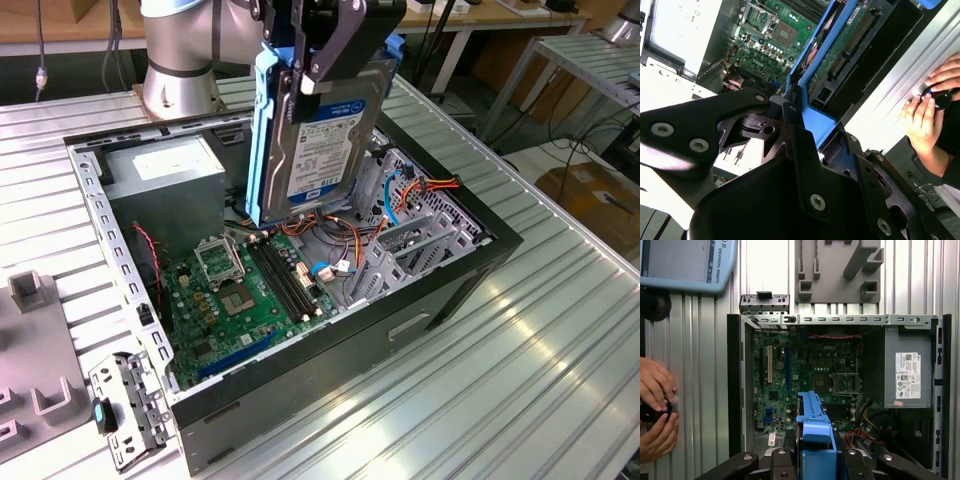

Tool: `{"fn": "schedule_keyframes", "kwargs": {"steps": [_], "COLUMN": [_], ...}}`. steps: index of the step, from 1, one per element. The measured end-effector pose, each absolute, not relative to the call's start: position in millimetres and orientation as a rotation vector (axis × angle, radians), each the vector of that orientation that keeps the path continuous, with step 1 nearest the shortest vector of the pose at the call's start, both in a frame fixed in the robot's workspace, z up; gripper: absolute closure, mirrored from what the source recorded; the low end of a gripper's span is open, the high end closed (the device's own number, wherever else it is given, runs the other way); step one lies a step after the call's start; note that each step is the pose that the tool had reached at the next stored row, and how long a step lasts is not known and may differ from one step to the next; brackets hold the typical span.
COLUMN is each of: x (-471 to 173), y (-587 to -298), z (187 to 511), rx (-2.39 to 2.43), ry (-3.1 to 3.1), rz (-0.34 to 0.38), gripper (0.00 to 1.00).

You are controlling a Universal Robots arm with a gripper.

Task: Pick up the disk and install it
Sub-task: 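Insert the disk into the insertion slot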

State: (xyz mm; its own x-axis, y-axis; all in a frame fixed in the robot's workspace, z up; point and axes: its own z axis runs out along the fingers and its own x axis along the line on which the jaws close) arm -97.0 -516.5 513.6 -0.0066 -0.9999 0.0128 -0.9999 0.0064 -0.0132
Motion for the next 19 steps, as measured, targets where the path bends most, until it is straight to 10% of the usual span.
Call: {"fn": "schedule_keyframes", "kwargs": {"steps": [19], "x": [-95.1], "y": [-525.6], "z": [513.4], "rx": [-2.214], "ry": [2.229], "rz": [-0.030], "gripper": [0.63]}}
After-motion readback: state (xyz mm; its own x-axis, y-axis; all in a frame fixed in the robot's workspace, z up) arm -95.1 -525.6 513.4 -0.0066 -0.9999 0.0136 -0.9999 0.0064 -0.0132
